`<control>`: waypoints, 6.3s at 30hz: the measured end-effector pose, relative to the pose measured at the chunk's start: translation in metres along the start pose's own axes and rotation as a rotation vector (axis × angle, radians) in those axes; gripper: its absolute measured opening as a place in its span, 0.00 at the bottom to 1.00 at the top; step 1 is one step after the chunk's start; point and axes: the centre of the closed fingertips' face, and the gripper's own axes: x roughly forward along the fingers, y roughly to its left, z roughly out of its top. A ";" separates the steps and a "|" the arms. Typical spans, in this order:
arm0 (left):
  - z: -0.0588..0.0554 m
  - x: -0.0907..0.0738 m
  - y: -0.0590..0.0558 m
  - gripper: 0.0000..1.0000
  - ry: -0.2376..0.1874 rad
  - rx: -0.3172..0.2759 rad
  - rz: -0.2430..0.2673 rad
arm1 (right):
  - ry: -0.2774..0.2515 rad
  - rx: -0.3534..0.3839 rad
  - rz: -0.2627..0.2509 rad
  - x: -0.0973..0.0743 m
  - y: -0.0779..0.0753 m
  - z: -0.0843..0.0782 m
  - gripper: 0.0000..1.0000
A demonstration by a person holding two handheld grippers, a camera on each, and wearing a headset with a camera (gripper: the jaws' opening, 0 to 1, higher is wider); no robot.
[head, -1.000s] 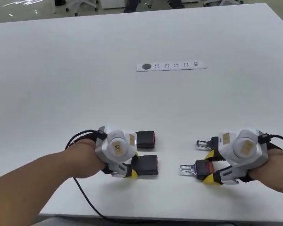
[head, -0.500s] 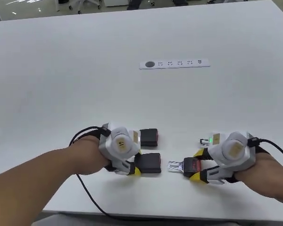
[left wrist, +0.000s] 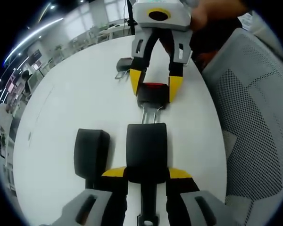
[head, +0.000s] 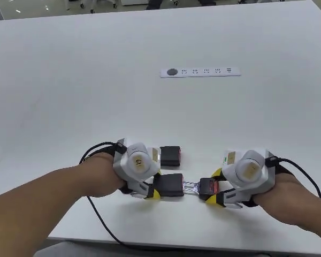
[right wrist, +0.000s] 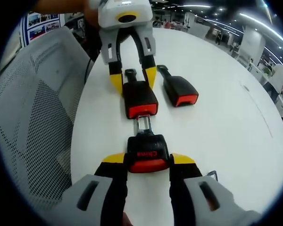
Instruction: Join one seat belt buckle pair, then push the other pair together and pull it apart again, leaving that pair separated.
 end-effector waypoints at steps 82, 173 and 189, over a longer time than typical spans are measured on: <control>0.004 -0.004 -0.004 0.29 0.019 0.024 -0.036 | 0.009 -0.070 0.053 0.017 0.003 0.023 0.31; 0.002 0.008 0.084 0.32 -0.014 -0.042 -0.016 | 0.057 0.010 0.004 -0.052 -0.099 -0.077 0.32; 0.002 0.007 0.085 0.32 -0.006 -0.038 -0.018 | -0.053 0.020 0.011 -0.016 -0.095 -0.027 0.32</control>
